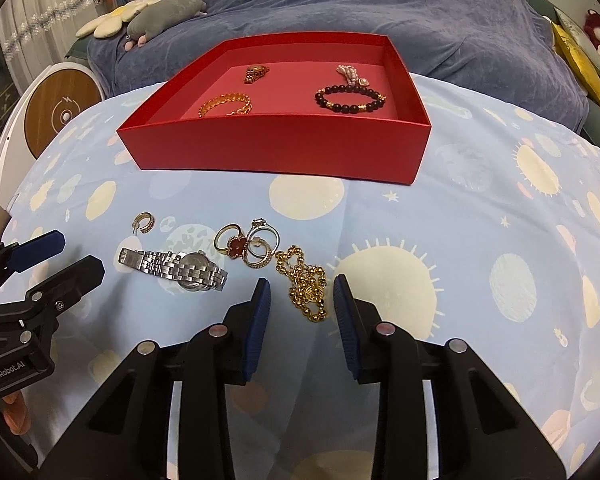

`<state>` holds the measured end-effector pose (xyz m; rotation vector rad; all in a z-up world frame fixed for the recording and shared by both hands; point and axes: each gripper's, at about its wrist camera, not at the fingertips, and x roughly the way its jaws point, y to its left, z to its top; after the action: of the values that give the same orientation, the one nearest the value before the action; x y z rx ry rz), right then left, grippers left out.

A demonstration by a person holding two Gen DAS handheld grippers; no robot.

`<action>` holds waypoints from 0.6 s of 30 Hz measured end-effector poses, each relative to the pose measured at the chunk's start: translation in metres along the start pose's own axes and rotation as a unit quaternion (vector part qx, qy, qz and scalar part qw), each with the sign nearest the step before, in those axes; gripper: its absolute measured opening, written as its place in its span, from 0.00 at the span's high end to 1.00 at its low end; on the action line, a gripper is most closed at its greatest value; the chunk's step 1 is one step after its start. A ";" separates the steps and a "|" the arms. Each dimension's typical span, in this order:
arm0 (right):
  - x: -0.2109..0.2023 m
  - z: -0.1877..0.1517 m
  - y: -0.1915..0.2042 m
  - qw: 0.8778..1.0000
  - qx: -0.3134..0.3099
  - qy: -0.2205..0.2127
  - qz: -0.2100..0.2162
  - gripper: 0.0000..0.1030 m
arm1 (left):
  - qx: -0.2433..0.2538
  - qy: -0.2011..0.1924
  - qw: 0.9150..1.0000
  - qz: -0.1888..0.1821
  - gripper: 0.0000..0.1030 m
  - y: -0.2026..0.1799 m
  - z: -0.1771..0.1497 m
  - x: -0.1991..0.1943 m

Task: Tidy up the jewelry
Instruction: 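Lower the right gripper onto the gold chain and close on it, then grasp the silver wristwatch by its band with the left gripper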

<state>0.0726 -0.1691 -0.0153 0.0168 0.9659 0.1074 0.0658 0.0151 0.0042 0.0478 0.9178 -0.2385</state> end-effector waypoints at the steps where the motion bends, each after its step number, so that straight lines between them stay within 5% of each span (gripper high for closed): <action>1: 0.000 0.000 0.000 1.000 0.000 0.000 -0.002 0.81 | 0.000 0.000 1.000 0.000 0.30 0.000 0.000 0.000; 9: -0.001 -0.001 -0.001 1.000 -0.005 0.003 -0.002 0.92 | 0.001 0.002 1.000 -0.003 0.30 0.001 -0.001 0.001; 18: -0.014 -0.006 -0.010 1.000 0.004 -0.001 0.004 0.92 | 0.020 0.005 1.000 -0.022 0.30 -0.012 -0.002 0.008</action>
<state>0.0607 -0.1810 -0.0077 0.0286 0.9653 0.1109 0.0655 0.0022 -0.0026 0.0667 0.9256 -0.2979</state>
